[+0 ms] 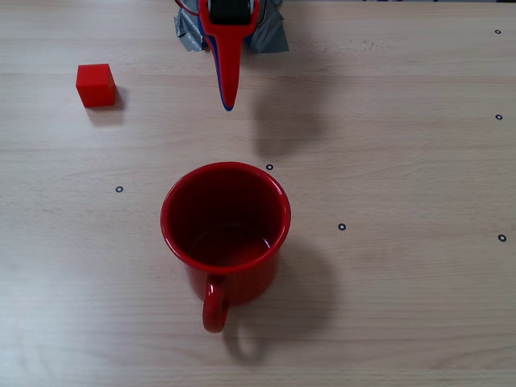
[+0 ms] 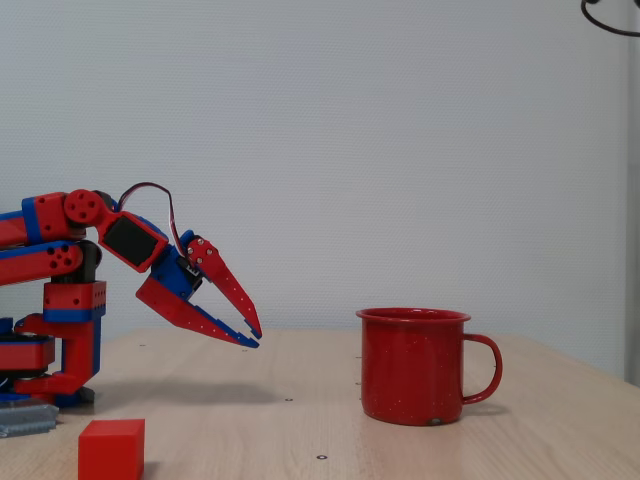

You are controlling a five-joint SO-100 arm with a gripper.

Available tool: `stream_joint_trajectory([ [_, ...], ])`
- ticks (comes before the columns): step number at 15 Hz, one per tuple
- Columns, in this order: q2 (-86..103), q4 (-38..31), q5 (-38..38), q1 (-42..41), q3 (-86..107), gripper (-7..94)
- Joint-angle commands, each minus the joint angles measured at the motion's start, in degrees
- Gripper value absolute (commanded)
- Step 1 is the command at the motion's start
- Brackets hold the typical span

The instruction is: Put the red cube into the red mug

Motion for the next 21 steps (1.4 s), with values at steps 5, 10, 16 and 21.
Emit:
stream_joint_trajectory([
  [5,3.25,0.44,0.97,0.35,3.69,0],
  [10,2.90,0.53,0.18,0.79,3.43,0],
  [16,-13.45,2.46,-0.53,2.46,-16.08,0],
  [21,-28.21,10.81,-1.23,7.12,-37.00,0],
])
